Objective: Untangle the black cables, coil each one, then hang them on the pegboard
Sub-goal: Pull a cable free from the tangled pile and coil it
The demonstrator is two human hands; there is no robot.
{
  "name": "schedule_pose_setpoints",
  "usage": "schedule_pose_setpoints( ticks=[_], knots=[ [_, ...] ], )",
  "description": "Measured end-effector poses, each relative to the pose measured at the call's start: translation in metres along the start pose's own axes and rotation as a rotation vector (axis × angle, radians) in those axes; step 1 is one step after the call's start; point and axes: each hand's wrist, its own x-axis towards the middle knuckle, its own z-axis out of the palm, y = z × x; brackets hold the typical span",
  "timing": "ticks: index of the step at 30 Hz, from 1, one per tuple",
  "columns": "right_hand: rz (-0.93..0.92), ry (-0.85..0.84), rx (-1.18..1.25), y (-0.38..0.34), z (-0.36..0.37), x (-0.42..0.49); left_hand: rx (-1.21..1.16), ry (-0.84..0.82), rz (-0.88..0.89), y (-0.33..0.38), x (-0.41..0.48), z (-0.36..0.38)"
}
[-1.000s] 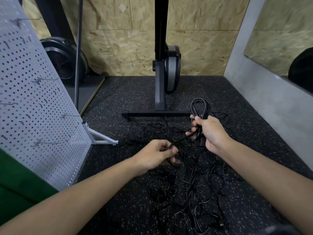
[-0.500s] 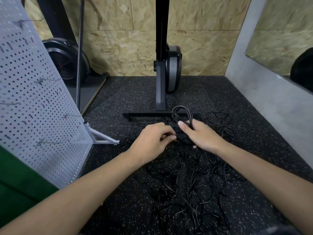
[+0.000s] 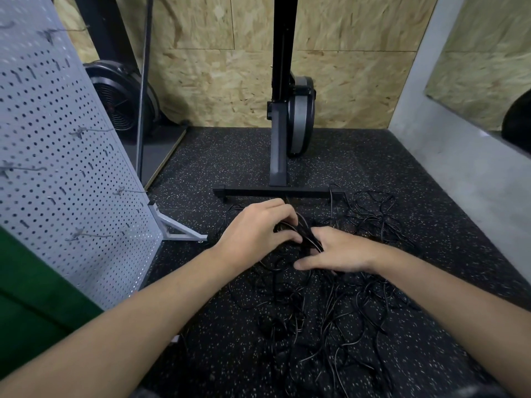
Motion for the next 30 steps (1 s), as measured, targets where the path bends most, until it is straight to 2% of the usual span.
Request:
schedule_pose_setpoints(
  ticks=[3,9,15,18,20,22,24,27,30],
  knots=[
    [-0.061,0.007,-0.125,-0.008,0.002,-0.004,-0.012,0.029,-0.015,0.000,-0.001,0.000],
    [-0.031,-0.096,-0.095,-0.010,0.013,-0.004,-0.064,0.008,-0.046,0.002,-0.002,0.007],
    [-0.050,-0.015,0.163,-0.009,0.008,-0.003,-0.129,0.082,-0.131,-0.007,-0.002,0.009],
    [-0.076,0.024,0.314,-0.002,-0.007,-0.006,-0.187,0.143,-0.271,-0.011,-0.006,0.003],
    [-0.089,0.025,0.403,0.002,-0.013,-0.008,-0.296,0.110,-0.417,-0.017,-0.010,0.003],
    [-0.097,0.033,0.461,0.005,-0.015,-0.009,-0.429,0.003,-0.511,-0.017,-0.013,0.008],
    [-0.108,0.061,0.495,0.005,-0.013,-0.007,-0.630,-0.058,-0.594,-0.007,-0.013,0.014],
    [-0.120,0.112,0.574,0.005,-0.013,-0.005,-0.990,-0.019,-0.754,0.011,-0.008,0.013],
    [-0.101,0.164,0.638,0.005,-0.013,-0.006,-1.130,0.012,-0.839,0.015,-0.004,0.011]
  ],
)
